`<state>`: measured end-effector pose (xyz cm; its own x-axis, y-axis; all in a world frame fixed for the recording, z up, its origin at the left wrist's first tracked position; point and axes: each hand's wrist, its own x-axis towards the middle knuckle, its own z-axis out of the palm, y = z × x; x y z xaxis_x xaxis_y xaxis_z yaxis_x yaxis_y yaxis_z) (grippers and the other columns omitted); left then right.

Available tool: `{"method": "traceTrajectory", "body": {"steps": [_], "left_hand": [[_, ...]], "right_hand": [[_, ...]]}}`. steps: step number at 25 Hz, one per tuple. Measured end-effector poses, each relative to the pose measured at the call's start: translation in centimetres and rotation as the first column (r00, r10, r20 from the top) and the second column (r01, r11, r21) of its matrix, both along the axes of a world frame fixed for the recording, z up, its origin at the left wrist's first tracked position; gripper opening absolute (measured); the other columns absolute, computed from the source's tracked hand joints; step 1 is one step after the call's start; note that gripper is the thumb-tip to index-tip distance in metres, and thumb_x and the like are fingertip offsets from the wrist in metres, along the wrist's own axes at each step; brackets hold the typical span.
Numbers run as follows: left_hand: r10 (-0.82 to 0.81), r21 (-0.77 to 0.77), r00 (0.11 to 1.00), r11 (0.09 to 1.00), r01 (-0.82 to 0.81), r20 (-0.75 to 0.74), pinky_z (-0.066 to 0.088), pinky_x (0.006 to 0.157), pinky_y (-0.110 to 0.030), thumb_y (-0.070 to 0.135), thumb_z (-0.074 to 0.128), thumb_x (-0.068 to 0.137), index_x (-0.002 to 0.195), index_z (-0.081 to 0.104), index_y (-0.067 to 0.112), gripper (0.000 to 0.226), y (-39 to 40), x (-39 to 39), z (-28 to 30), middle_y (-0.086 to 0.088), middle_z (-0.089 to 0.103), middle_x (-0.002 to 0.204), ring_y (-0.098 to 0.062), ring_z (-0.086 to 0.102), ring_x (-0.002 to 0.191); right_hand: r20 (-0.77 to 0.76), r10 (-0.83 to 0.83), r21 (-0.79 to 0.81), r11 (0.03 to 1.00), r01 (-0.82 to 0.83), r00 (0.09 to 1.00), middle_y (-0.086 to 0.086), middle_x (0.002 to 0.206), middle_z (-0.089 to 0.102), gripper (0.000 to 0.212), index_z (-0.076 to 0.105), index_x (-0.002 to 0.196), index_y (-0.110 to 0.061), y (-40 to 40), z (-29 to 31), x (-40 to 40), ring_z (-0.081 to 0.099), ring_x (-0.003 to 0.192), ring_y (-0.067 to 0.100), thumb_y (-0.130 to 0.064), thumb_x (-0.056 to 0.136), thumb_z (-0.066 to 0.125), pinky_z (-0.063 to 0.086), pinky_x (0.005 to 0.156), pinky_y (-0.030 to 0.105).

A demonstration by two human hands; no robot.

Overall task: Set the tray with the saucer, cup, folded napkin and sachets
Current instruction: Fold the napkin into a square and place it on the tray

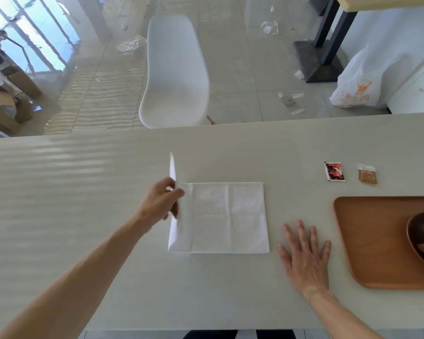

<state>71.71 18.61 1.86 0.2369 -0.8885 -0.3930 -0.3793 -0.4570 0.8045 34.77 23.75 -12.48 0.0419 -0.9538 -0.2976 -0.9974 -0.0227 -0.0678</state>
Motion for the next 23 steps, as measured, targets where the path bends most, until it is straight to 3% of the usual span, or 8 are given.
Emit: {"method": "traceTrajectory", "body": {"steps": [4, 7, 13, 16, 23], "left_hand": [[-0.117, 0.07, 0.992, 0.99, 0.12, -0.043, 0.034, 0.035, -0.021, 0.021, 0.054, 0.072, 0.078, 0.051, 0.014, 0.009, -2.3, -7.0, -0.9, -0.006, 0.065, 0.048, -0.021, 0.063, 0.044], [-0.192, 0.149, 0.98, 0.969, 0.196, -0.041, 0.037, 0.036, -0.021, 0.025, 0.051, 0.068, 0.081, 0.052, 0.014, 0.017, -3.1, -11.2, -3.0, -0.004, 0.068, 0.052, -0.02, 0.067, 0.047], [-0.284, 0.314, 0.958, 0.906, 0.282, -0.041, 0.055, 0.046, -0.03, 0.022, 0.048, 0.07, 0.088, 0.052, 0.011, 0.022, -4.0, -16.8, -7.0, -0.004, 0.072, 0.057, -0.023, 0.071, 0.055], [-0.302, 0.332, 0.953, 0.899, 0.286, -0.005, 0.061, 0.057, -0.038, 0.023, 0.047, 0.07, 0.09, 0.051, 0.01, 0.023, -4.3, -17.7, -8.2, -0.004, 0.073, 0.059, -0.027, 0.073, 0.061], [-0.257, 0.279, 0.966, 0.927, 0.25, -0.012, 0.062, 0.06, -0.044, 0.03, 0.05, 0.083, 0.092, 0.052, 0.016, 0.016, -3.3, -18.8, -9.8, -0.003, 0.074, 0.064, -0.023, 0.072, 0.062]], "right_hand": [[0.026, -0.016, -0.039, 0.999, 0.017, 1.0, -0.009, 0.161, -0.008, 0.059, -0.009, 0.148, -0.048, 0.3, -0.5, -0.1, -0.011, 0.148, 0.022, -0.064, 0.092, 0.003, -0.005, 0.117, 0.059], [0.055, -0.026, -0.071, 0.997, 0.03, 0.998, -0.009, 0.161, 0.001, 0.058, 0.0, 0.148, -0.048, 0.1, -0.6, -0.2, -0.001, 0.149, 0.023, -0.062, 0.094, 0.013, 0.0, 0.118, 0.059], [0.059, -0.027, -0.115, 0.993, 0.034, 0.998, -0.007, 0.162, 0.009, 0.059, 0.009, 0.15, -0.046, 0.2, -1.2, -0.4, 0.007, 0.149, 0.025, -0.06, 0.094, 0.025, 0.007, 0.117, 0.059], [0.058, -0.02, -0.123, 0.992, 0.027, 0.998, -0.006, 0.162, 0.011, 0.06, 0.009, 0.15, -0.046, 0.2, -1.5, -0.5, 0.008, 0.15, 0.026, -0.061, 0.094, 0.024, 0.007, 0.118, 0.058], [0.083, -0.013, -0.169, 0.985, 0.027, 0.996, -0.003, 0.162, 0.018, 0.059, 0.015, 0.15, -0.043, 0.3, -2.0, -0.6, 0.01, 0.149, 0.027, -0.059, 0.094, 0.027, 0.009, 0.117, 0.06]]}}
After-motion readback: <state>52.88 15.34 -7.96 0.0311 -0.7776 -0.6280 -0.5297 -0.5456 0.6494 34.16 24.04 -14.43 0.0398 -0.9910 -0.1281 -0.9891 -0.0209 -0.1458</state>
